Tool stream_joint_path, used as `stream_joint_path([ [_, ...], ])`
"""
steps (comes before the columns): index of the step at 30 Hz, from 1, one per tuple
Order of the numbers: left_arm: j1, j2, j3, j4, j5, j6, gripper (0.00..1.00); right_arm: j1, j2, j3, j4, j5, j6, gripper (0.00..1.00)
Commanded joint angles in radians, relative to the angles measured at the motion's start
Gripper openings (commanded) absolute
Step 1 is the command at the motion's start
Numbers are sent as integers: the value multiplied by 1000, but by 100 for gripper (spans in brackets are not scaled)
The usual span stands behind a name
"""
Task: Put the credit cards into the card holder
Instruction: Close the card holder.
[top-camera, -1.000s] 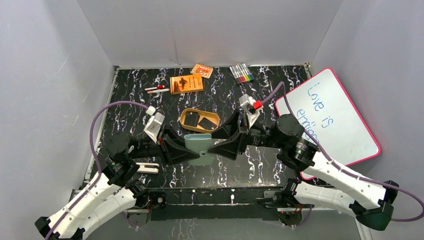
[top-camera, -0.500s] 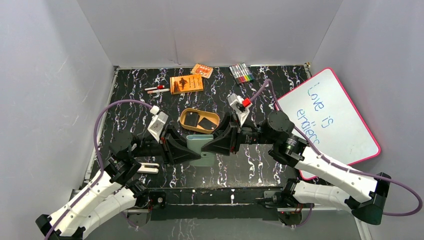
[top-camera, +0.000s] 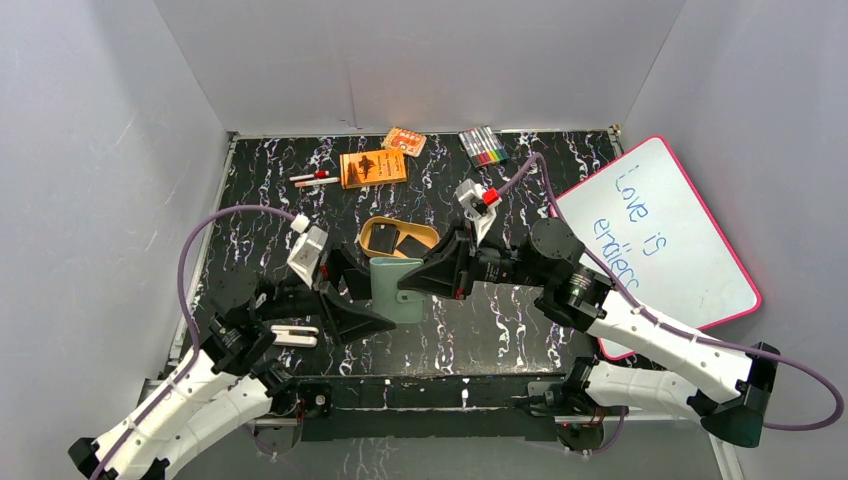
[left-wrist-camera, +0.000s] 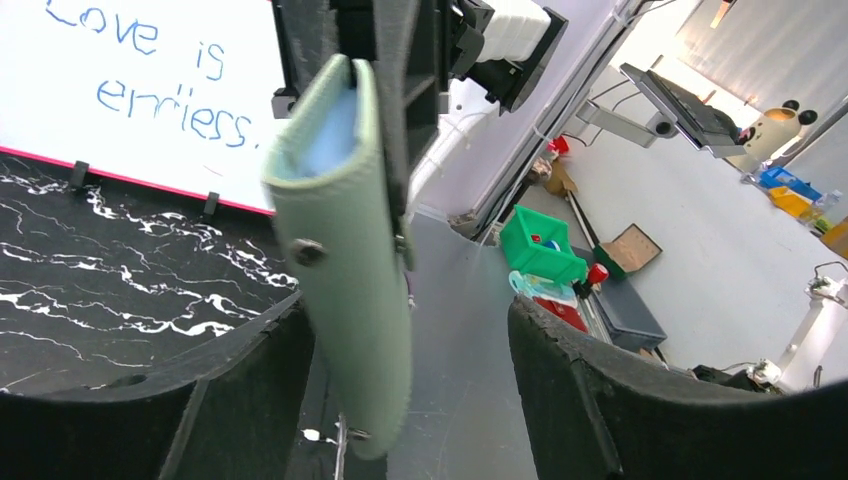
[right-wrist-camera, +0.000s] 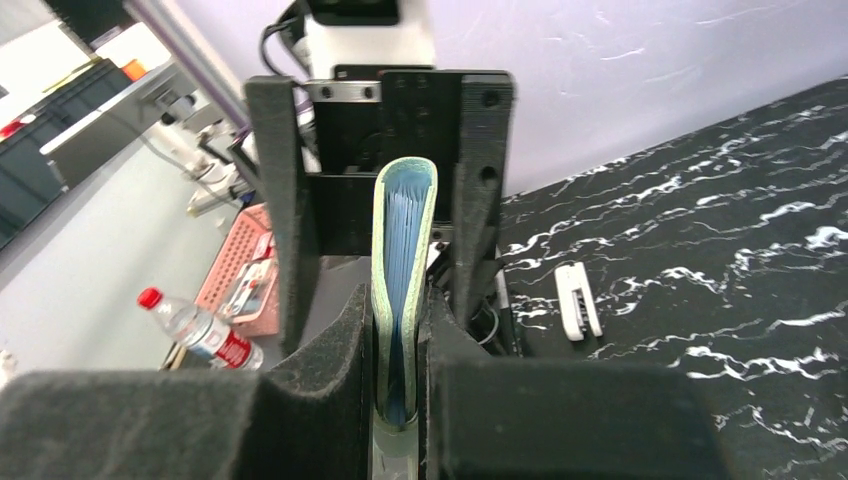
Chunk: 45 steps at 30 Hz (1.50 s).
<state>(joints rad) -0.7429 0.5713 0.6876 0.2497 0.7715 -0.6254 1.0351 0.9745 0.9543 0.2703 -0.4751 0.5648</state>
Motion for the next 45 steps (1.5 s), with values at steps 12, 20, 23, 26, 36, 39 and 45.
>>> stream_joint_path([
  [12, -4, 6, -46, 46, -95, -55, 61, 3, -16, 68, -57, 249, -22, 0],
  [20, -3, 23, -111, 164, -74, -135, 45, 3, -37, 33, -8, 235, -20, 0],
  [23, -3, 20, -134, 229, -61, -167, 42, 3, -40, 32, -2, 227, -20, 0],
  [26, -3, 20, -156, 283, -57, -201, 31, 4, -39, 31, 2, 217, -20, 0],
  [36, -4, 12, -191, 360, -68, -246, 42, 3, -38, 22, 19, 163, -14, 0],
  [39, -4, 15, -199, 391, -57, -260, 28, 3, -38, 23, 26, 154, -12, 0],
  [45, -4, 16, -206, 415, -59, -267, 0, 3, -28, 24, 25, 134, -7, 0],
])
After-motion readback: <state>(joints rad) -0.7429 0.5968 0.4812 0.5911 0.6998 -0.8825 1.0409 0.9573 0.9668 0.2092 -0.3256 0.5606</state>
